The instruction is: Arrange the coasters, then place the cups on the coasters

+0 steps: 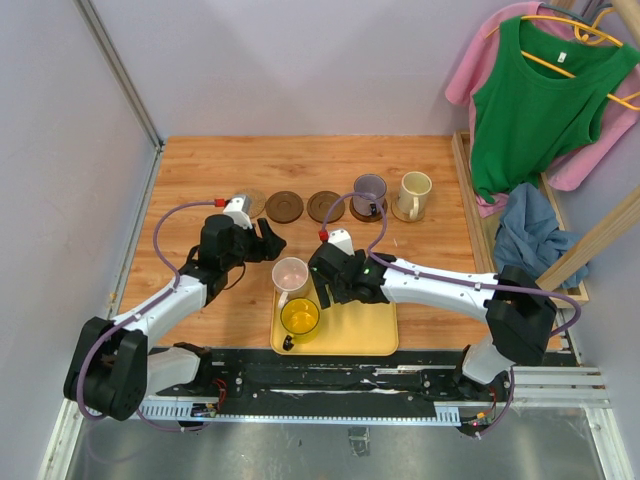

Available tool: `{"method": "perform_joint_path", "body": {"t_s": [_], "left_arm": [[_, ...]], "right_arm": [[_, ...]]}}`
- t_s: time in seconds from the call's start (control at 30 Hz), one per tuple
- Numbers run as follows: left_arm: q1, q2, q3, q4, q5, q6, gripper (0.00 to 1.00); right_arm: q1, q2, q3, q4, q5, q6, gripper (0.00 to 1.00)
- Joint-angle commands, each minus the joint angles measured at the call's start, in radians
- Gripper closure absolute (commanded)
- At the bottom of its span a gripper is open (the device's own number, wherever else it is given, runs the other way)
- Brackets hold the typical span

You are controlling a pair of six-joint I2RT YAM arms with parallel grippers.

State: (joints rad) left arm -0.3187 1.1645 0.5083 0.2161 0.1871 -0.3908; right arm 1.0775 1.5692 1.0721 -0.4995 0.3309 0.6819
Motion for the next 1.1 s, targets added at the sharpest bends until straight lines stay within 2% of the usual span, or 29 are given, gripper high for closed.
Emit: {"method": "perform_joint_path", "body": {"t_s": [0.0,0.33,0.77,1.07], "left_arm": [[-0.012,0.007,-0.008,0.04,0.018,-0.003,0.31],[-0.013,-0.009,-0.014,0.039,0.011,-0.006,0.31],[-0.013,-0.014,-0.026,0.035,0.002,-0.004,0.31],[-0.013,-0.008,-0.028,0.037,0.002,-0.001,0.3]], "right_arm": [[0.013,-0.022,-0.004,-0.041,0.052,0.036,0.19],[0.012,-0.047,-0.026,-0.091,0.078,0.06,0.22],[0.033,0.011,0.023,-0.019,-0.016,-0.051,0.29],[0.036,0.049,0.045,-0.008,-0.026,-0.061,0.48]]}}
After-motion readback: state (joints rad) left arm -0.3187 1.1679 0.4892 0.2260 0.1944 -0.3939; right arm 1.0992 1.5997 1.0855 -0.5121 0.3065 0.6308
